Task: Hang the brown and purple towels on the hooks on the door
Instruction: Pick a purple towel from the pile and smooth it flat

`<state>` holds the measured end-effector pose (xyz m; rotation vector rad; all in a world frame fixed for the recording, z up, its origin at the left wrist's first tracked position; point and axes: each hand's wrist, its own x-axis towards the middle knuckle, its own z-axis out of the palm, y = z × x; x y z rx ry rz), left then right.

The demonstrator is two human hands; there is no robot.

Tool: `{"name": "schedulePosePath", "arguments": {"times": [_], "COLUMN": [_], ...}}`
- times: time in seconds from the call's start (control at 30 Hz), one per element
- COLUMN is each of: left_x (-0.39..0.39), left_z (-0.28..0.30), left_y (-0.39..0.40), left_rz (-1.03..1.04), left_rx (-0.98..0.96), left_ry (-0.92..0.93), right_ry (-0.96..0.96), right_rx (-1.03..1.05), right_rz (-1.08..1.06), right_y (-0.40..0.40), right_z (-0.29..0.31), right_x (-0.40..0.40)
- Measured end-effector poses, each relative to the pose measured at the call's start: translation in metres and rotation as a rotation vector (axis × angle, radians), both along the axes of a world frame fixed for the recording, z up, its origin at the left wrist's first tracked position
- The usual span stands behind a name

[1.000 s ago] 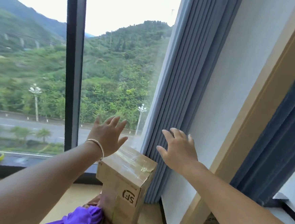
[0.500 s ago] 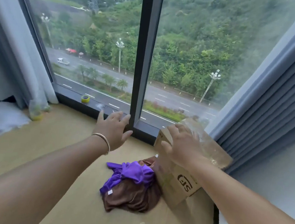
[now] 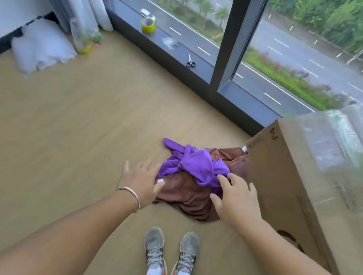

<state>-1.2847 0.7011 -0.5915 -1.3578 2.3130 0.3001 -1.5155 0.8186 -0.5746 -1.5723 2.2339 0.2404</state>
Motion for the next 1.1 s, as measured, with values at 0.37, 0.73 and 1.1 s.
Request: {"name": "schedulePosePath", "arguments": {"times": [0.37, 0.73, 1.1], "left_x": [-0.04, -0.108, -0.053], "left_z": [-0.283, -0.486, -0.42], "left_y": [-0.037, -0.083, -0.116], "left_rz": [-0.011, 0.142, 0.177], "left_rx": [0.137, 0.101, 0.051], "left_ry": [0.029, 0.278, 0.426], "right_ry": [-0.024, 0.04, -0.077], "right_rx": [0.002, -0.19, -0.316], "right_rz": [0.029, -0.161, -0.044], "right_y": [-0.048, -0.089, -0.124], "right_z": [-0.289, -0.476, -0.401], "right_x": [-0.029, -0.069, -0.029]}}
